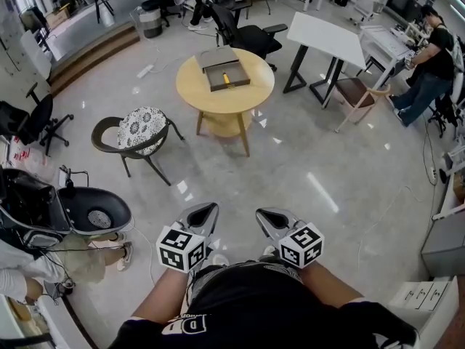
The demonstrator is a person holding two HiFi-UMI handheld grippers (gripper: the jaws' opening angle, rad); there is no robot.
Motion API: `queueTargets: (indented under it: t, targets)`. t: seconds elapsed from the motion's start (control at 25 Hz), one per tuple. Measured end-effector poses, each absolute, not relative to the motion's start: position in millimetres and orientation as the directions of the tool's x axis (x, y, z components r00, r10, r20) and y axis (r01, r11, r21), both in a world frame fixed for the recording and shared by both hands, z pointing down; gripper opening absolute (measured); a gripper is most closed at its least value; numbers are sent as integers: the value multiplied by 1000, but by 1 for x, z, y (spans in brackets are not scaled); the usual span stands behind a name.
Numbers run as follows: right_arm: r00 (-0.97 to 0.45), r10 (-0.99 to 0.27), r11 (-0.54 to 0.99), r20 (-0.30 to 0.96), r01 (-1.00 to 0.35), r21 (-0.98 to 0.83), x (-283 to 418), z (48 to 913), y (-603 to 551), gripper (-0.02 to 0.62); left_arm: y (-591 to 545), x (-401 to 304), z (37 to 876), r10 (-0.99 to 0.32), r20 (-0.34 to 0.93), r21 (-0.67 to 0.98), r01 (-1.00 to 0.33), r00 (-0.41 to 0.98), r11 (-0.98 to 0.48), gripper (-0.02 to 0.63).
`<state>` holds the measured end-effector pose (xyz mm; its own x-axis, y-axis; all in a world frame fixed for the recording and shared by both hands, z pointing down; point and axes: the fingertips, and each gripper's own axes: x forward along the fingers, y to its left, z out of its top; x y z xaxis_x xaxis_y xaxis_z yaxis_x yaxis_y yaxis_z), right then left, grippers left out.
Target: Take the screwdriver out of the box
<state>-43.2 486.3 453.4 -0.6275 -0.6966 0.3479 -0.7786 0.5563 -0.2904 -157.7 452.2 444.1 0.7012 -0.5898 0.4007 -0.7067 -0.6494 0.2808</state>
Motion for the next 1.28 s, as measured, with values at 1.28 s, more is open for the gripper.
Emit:
queueTargets:
  t: [1.28]
  targets:
    - [-563,-733,473,382,-825,-307,-87,475,468,2,436,-202,474,-531,412,314,-662,741,-681,60]
